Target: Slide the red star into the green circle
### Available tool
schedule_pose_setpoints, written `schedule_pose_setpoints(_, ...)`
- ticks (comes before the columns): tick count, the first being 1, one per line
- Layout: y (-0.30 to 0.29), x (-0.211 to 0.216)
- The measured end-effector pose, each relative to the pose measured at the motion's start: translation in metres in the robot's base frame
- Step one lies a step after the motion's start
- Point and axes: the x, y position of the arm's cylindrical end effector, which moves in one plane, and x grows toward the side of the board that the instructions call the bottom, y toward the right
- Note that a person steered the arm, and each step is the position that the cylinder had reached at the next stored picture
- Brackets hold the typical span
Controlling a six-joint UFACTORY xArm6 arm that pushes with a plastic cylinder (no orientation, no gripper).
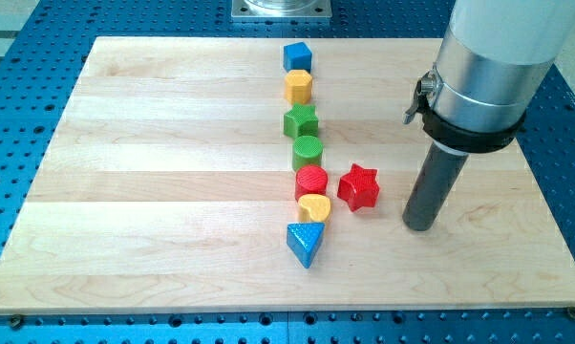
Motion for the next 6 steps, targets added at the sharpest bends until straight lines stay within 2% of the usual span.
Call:
schedule_pose_setpoints(2,0.012,-0.001)
schedule_pose_setpoints(3,0.011,-0.041)
schedule_pose_setpoints(4,-0.035,-0.080)
schedule_pose_setpoints(5,0.014,-0.035)
schedule_pose_setpoints(6,0.002,0.026)
